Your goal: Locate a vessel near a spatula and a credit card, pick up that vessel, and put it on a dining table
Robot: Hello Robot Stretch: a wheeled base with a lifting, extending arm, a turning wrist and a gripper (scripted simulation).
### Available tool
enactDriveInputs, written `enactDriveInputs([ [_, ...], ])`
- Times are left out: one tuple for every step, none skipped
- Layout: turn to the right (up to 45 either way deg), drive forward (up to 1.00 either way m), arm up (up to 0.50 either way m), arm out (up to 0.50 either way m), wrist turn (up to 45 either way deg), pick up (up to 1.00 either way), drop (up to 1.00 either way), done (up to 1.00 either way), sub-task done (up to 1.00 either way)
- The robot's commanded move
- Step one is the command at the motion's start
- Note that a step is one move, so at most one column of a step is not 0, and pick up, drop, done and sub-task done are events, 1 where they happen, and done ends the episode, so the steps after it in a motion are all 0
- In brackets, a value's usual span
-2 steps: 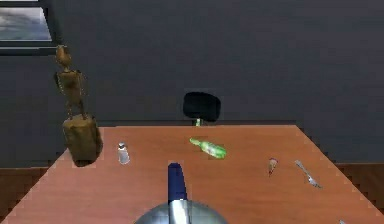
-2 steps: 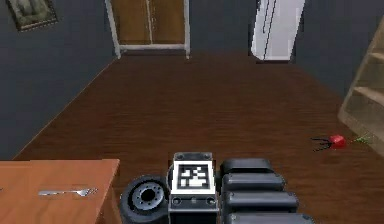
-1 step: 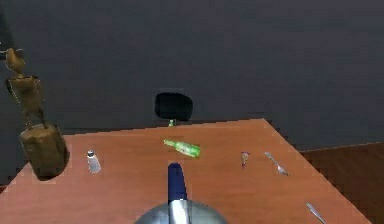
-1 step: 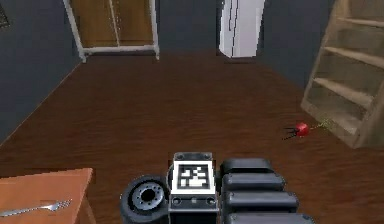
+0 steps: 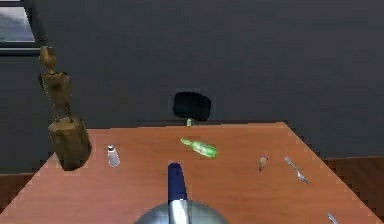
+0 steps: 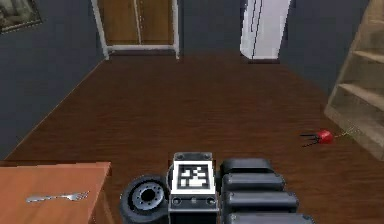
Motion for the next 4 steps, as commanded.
enactDriveInputs([
  [-45.0,0.00,0.00,0.00,0.0,0.00,0.00,0.00,0.00],
  [-33.0,0.00,0.00,0.00,0.0,0.00,0.00,0.00,0.00],
  [0.0,0.10,0.00,0.00,0.0,0.00,0.00,0.00,0.00],
  [45.0,0.00,0.00,0.00,0.0,0.00,0.00,0.00,0.00],
])
